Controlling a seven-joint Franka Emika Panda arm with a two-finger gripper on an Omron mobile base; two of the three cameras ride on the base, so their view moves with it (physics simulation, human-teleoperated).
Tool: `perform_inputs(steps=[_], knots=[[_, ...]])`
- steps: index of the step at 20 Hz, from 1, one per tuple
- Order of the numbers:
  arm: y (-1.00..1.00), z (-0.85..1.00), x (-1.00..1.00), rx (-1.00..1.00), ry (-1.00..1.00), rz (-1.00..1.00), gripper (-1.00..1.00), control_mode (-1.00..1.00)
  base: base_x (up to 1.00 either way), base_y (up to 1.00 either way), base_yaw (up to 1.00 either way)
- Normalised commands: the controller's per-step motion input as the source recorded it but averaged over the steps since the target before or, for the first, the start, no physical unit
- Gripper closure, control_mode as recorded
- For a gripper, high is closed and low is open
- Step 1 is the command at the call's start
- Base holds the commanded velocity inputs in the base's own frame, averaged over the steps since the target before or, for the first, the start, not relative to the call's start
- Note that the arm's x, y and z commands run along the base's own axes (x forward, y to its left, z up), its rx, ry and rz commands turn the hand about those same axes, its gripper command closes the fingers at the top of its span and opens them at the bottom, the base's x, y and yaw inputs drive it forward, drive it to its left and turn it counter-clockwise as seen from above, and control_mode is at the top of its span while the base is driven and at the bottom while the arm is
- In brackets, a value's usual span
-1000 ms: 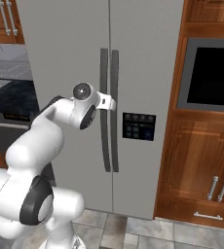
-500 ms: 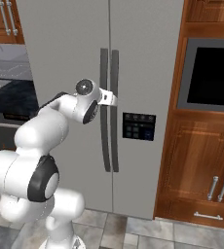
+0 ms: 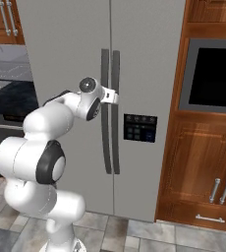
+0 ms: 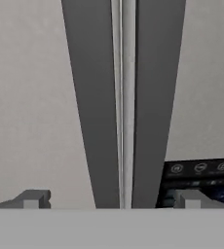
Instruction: Retrieve the pear and banana from the fridge and place them into the bowl on the dining table.
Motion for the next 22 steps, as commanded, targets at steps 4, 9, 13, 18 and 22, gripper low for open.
perform_inputs(steps=[4,9,13,18,22], knots=[[0.05,-0.19,0.34,0.0,-0.01,0.0,-1.0,-1.0,0.0,0.0,0.0],[0.07,-0.27,0.33,0.0,-0.05,0.0,-1.0,-1.0,0.0,0.0,0.0],[0.01,-0.21,0.36,0.0,-0.05,0.0,-1.0,-1.0,0.0,0.0,0.0],[0.0,-0.14,0.39,0.0,-0.01,0.0,-1.0,-1.0,0.0,0.0,0.0],[0.0,-0.05,0.47,0.0,0.0,0.0,-1.0,-1.0,0.0,0.0,0.0]])
